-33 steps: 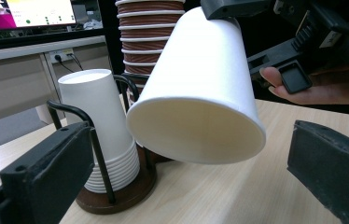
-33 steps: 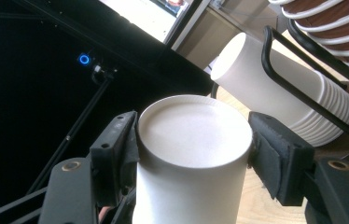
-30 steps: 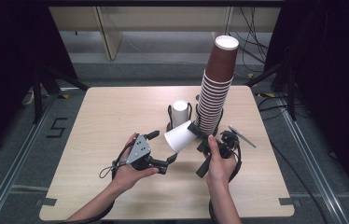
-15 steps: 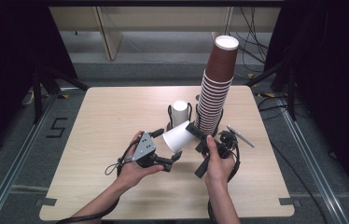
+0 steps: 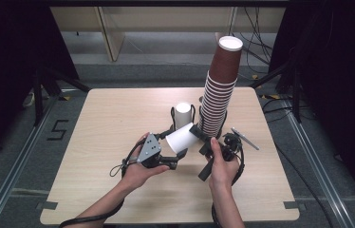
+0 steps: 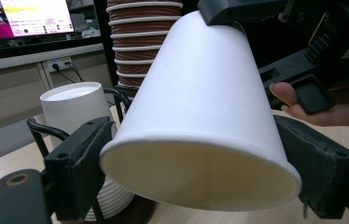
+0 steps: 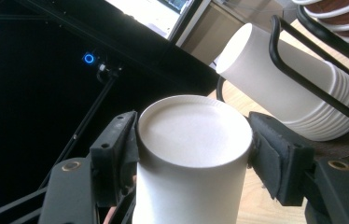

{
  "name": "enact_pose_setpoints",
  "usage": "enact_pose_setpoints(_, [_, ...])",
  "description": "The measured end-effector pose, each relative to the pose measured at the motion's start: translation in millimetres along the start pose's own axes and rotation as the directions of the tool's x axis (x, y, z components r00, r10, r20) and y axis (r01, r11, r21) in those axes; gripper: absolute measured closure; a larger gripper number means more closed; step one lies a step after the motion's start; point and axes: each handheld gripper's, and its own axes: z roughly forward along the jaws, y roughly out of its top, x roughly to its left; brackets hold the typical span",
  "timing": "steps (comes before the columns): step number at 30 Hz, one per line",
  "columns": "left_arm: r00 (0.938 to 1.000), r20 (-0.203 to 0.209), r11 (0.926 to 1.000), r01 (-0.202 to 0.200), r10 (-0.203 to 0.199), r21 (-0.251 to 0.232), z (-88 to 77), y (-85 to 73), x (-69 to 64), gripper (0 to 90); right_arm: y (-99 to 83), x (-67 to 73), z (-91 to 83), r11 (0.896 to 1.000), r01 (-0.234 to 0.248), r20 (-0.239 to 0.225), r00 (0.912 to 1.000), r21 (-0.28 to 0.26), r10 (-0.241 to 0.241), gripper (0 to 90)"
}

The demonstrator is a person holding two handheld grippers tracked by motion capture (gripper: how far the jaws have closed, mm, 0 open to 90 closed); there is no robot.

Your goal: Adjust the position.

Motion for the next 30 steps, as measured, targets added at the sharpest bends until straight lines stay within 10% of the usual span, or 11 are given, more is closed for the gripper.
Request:
enact_pose_setpoints(9, [0.9999, 0.012, 0.9999, -0.011, 0.011, -0.008, -2.9, 3.4, 2.8, 20.6, 0.8, 1.6, 0.1, 0.999, -0.049, -0.016, 0.9986, 0.005, 0.049, 34.8])
enact_pose_setpoints(27, [0.9997, 0.023, 1.0000, 0.000, 0.000, 0.006, -11.2, 8.1, 13.5, 23.1, 10.4, 4.6, -3.7, 0.996, 0.035, -0.034, 0.9987, -0.086, -0.038, 30.0])
enact_pose_setpoints(30, [0.9996, 0.026, 0.9993, -0.005, 0.004, 0.038, -14.1, 7.7, 19.1, 22.7, 20.6, 7.7, -13.3, 0.986, 0.130, -0.011, 0.9912, -0.105, -0.132, 28.4])
